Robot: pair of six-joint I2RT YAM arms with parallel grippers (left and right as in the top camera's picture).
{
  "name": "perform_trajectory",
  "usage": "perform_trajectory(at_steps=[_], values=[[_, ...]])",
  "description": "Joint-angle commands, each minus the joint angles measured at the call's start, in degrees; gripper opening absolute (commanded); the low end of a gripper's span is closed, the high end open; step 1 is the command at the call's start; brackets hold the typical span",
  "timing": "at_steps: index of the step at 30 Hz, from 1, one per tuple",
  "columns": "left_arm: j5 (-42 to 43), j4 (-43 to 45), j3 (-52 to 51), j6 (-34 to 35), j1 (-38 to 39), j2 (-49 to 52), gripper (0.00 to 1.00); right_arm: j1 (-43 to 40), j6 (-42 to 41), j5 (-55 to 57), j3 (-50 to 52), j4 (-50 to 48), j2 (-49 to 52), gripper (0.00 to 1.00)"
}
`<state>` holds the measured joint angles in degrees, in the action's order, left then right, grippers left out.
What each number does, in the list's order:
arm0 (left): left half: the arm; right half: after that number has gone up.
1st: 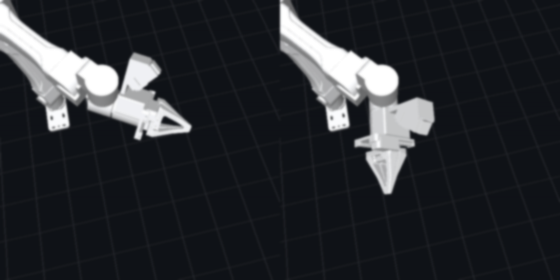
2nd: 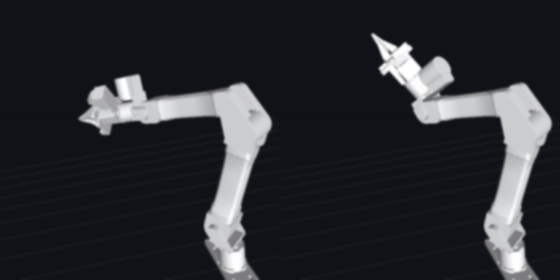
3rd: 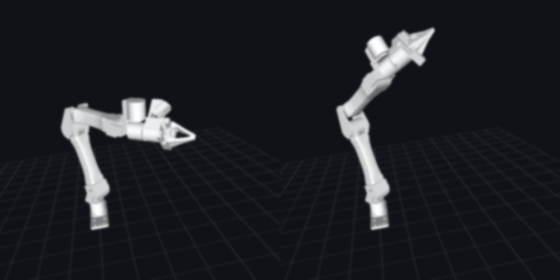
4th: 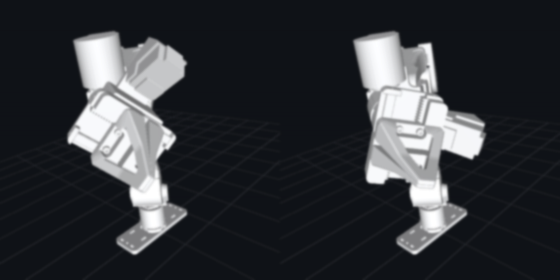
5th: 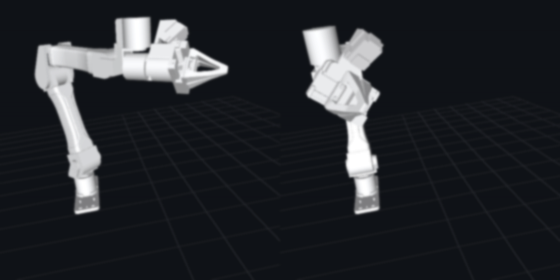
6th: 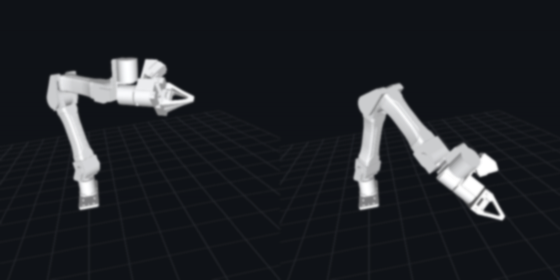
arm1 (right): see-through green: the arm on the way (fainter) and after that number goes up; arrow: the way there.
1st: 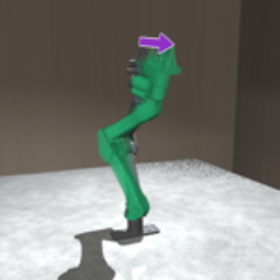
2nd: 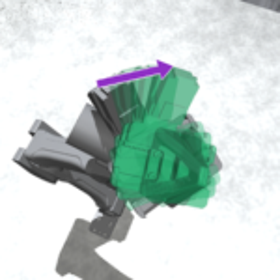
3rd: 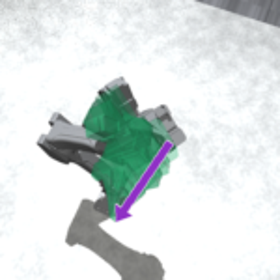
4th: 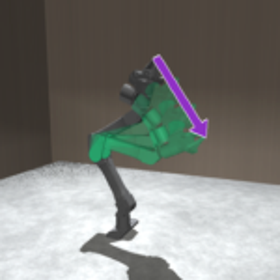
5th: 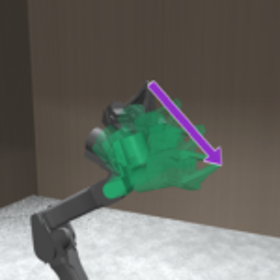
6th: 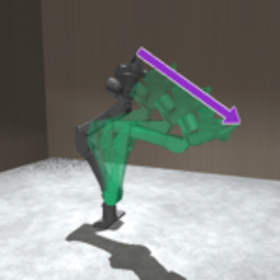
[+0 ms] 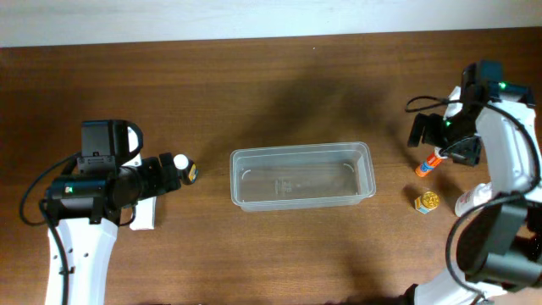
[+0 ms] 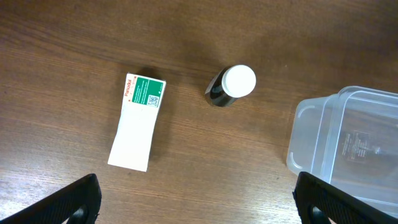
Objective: Pack container
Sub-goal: 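Move the right gripper over the orange tube with white cap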
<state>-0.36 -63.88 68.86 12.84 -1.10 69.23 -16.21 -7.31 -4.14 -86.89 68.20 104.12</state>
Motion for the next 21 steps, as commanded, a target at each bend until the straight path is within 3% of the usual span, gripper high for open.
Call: perform_trajectory(at_steps=[1, 10, 16, 21], values=[[0.63, -0.07, 1.20, -1.14, 0.09, 0.20, 0.99, -1.09, -0.28, 0.31, -0.55, -0.44, 1.40, 0.98], [0.63, -0.07, 1.20, -1.14, 0.09, 0.20, 1.00, -2.19, -0.26, 0.35, -0.55, -0.85, 1.70, 0.55], [0.63, -0.07, 1.20, -1.14, 0.09, 0.20, 0.99, -2.19, -0.26, 0.37, -0.55, -0.92, 1.70, 0.39], [0.63, -0.07, 1.20, -1.14, 0.09, 0.20, 1.00, -2.19, -0.26, 0.35, -0.55, -0.92, 1.70, 0.33]])
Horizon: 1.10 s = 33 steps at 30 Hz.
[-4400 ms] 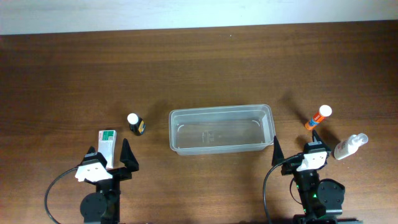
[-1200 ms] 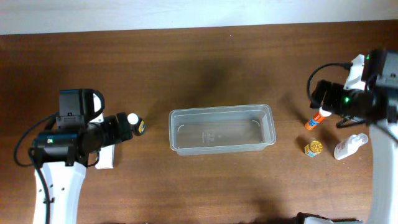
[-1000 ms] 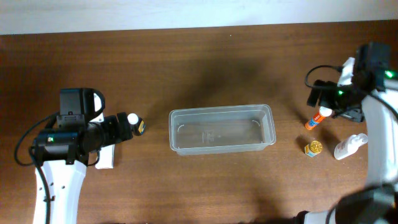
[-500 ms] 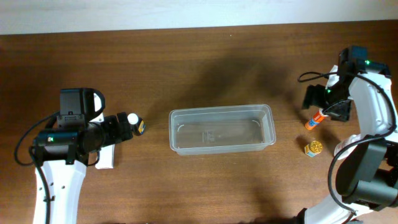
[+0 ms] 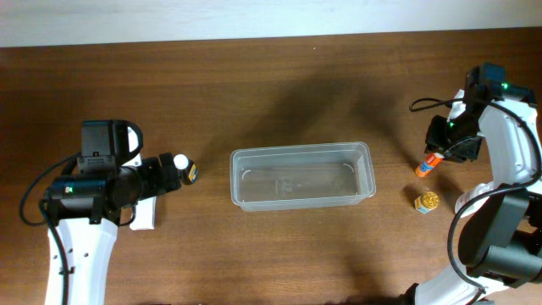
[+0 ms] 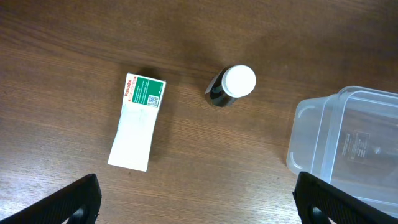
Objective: Pack container
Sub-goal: 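Move the right gripper over the orange tube with white cap, then lower the right gripper and grasp the orange tube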
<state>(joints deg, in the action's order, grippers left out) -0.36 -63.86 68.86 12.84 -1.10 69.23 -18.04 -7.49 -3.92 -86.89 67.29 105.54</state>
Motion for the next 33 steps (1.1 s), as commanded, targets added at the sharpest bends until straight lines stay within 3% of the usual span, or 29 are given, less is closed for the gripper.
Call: perform_trajectory(at_steps=[1, 9, 15, 27, 33], values=[[0.63, -0.09, 1.20, -1.11, 0.09, 0.20, 0.99, -0.35, -0.09, 0.13, -0.55, -0.02, 0.28, 0.32], [0.63, -0.09, 1.20, -1.14, 0.09, 0.20, 0.99, -0.24, -0.11, -0.76, -1.14, 0.63, -1.75, 0.32], [0.63, -0.09, 1.20, -1.14, 0.09, 0.20, 1.00, 1.90, 1.73, -1.46, -5.97, 7.28, -8.79, 0.31], [0.61, -0.04, 1.20, -1.14, 0.09, 0.20, 0.99, 20.09, 3.98, -1.79, -8.92, 17.59, -26.53, 0.32], [0.59, -0.07, 1.20, -1.14, 0.09, 0.20, 0.99, 21.68, -3.41, 9.29, -8.92, 17.11, -25.86, 0.34]])
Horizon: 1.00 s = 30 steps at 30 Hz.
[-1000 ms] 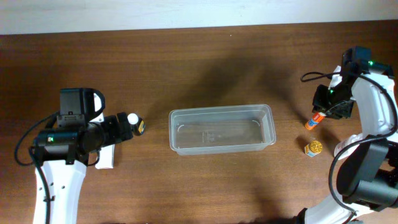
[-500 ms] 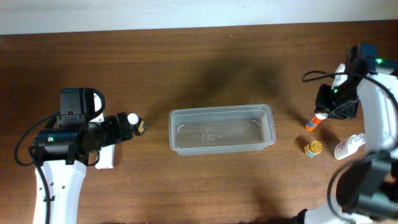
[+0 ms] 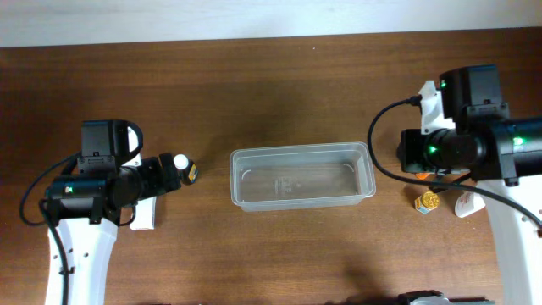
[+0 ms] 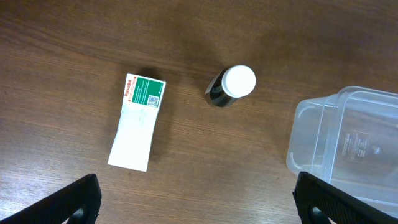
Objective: Pack container
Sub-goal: 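Lower the right gripper and grasp the orange tube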
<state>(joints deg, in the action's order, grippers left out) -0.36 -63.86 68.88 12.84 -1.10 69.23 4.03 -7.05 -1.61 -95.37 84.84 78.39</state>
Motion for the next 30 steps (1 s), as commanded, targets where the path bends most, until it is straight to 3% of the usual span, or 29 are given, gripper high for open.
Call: perform_trajectory(at_steps=[1, 5, 12, 27, 30], values=[[0.59, -0.07, 1.18, -1.14, 0.09, 0.20, 0.99, -1.36, -3.82, 7.54, -0.44, -0.98, 1.77, 0.40], [0.59, -0.07, 1.18, -1.16, 0.09, 0.20, 0.99, -7.13, -3.80, 7.67, -0.44, -3.91, 4.28, 0.59], [0.61, -0.04, 1.18, -1.14, 0.09, 0.20, 0.99, -16.24, -3.76, 7.63, -0.44, -6.69, 13.14, 0.67], [0.61, 0.17, 1.18, -1.14, 0.09, 0.20, 0.99, -23.19, -0.90, 0.07, -0.42, -8.22, 34.56, 0.70], [0.61, 0.20, 1.18, -1.14, 0.09, 0.20, 0.99, -23.12, -0.87, -0.72, -0.42, -8.24, 35.87, 0.64]])
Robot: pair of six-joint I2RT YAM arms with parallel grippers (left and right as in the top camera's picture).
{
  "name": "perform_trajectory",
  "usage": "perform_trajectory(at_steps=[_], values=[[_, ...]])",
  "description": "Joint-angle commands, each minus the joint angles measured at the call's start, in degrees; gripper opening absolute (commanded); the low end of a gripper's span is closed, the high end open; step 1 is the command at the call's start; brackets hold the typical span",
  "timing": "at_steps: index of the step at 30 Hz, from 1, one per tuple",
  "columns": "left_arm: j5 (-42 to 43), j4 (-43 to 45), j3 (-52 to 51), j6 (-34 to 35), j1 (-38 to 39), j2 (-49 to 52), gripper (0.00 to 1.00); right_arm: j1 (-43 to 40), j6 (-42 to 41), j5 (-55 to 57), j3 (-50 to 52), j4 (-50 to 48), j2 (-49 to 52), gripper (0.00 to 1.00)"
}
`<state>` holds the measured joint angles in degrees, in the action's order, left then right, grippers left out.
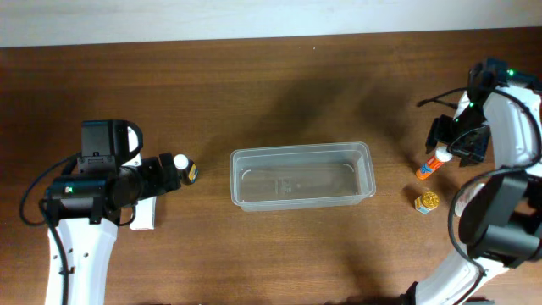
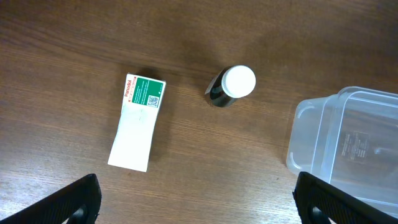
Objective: Pack container
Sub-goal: 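Lower the right gripper and grasp the orange tube, then carry the orange tube into the container and release it upright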
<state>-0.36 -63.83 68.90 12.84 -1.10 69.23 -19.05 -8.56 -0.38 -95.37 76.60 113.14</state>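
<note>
A clear plastic container (image 1: 301, 175) stands empty in the middle of the table, and its left end (image 2: 348, 146) shows in the left wrist view. A dark bottle with a white cap (image 2: 231, 85) and a white box with a green label (image 2: 138, 122) lie left of it. My left gripper (image 2: 199, 208) hangs high above them, open and holding nothing. At the right lie an orange-and-white glue stick (image 1: 431, 163) and a small gold-topped jar (image 1: 426, 202). My right gripper (image 1: 457, 140) hovers just above and right of the glue stick's upper end; its jaws are unclear.
The left arm's body (image 1: 85, 195) covers part of the white box in the overhead view. The right arm (image 1: 508, 127) runs along the table's right edge. Bare brown wood surrounds the container.
The right arm filled the overhead view over the container's right end, hiding the glue stick. Now it is back at the right edge, its gripper beside the glue stick. The left arm has not moved.
The right gripper was at the glue stick's upper end, then slightly further right. Then the arm stood large over the area right of the container, and now it is by the glue stick again. No object has shifted; the left arm stayed still.
</note>
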Motion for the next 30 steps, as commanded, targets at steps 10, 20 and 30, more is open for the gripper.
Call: perform_trajectory(at_steps=[10, 20, 30], values=[[0.61, 0.35, 1.16, -1.14, 0.09, 0.20, 0.99, 0.02, 2.01, -3.76, -0.42, 1.40, 1.25, 0.32], [0.61, 0.33, 1.16, -1.14, 0.09, 0.20, 0.99, 0.26, 2.56, -5.05, -0.44, 1.42, 0.37, 0.13], [0.61, 0.35, 1.16, -1.14, 0.09, 0.20, 1.00, 5.18, 3.76, -5.22, -0.50, 4.09, -14.05, 0.11]])
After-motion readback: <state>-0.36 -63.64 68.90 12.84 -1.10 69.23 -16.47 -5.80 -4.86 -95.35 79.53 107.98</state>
